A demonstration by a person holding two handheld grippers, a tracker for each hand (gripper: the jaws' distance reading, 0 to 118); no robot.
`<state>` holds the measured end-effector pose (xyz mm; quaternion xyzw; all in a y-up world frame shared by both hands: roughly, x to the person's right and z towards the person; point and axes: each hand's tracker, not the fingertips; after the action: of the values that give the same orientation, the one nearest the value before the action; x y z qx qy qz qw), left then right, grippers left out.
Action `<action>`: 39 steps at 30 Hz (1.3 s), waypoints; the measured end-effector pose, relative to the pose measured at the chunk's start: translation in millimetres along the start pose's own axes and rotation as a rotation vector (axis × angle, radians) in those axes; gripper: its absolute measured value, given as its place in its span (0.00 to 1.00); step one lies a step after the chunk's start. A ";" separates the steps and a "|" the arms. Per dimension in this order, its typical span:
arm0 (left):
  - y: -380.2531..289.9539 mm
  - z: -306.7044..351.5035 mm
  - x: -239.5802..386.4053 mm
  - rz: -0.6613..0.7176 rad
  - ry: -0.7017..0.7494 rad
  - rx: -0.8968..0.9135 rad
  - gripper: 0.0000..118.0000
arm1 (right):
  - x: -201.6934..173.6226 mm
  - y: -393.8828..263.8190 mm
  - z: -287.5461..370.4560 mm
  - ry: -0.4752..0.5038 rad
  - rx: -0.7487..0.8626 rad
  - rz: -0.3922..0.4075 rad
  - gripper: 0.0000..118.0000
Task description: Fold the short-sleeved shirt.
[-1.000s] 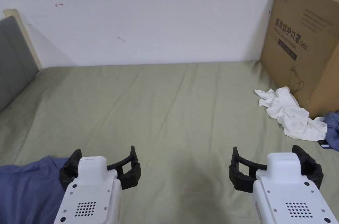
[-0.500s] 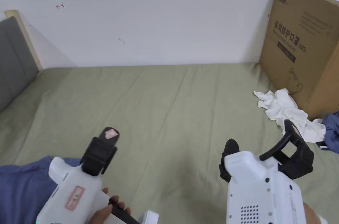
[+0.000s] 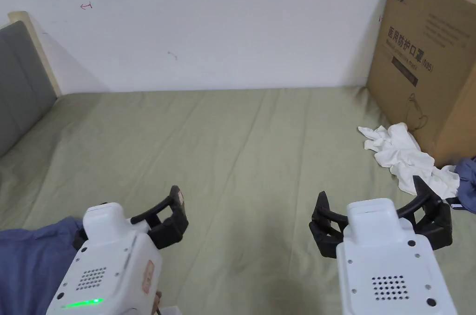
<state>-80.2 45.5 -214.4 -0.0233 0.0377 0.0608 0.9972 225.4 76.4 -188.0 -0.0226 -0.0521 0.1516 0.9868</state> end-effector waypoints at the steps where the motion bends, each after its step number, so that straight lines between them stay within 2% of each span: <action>1: -2.0 1.9 6.4 -0.082 0.010 0.020 1.00 | 4.2 -2.3 -1.7 0.020 -0.029 -0.066 1.00; 3: -7.9 2.4 9.8 -0.173 0.036 0.029 1.00 | 10.3 -6.5 -2.1 0.030 -0.058 -0.162 1.00; 5: -11.5 4.1 16.4 -0.205 0.047 0.017 1.00 | 16.9 -11.3 -3.4 0.050 -0.078 -0.244 1.00; 8: -15.3 4.5 18.1 -0.249 0.041 0.013 1.00 | 21.8 -15.3 -2.8 0.050 -0.099 -0.297 1.00; 19: -15.8 1.5 12.8 -0.237 0.043 0.011 1.00 | 19.6 -9.1 0.5 0.045 -0.077 -0.245 1.00; 39: -11.8 0.3 12.4 -0.235 0.050 0.003 1.00 | 21.4 -3.0 -0.7 0.067 -0.105 -0.259 1.00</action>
<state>-66.4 35.3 -214.6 -0.0275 0.0599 -0.0571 0.9962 246.7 80.0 -186.4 -0.0722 -0.0297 0.0193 0.9968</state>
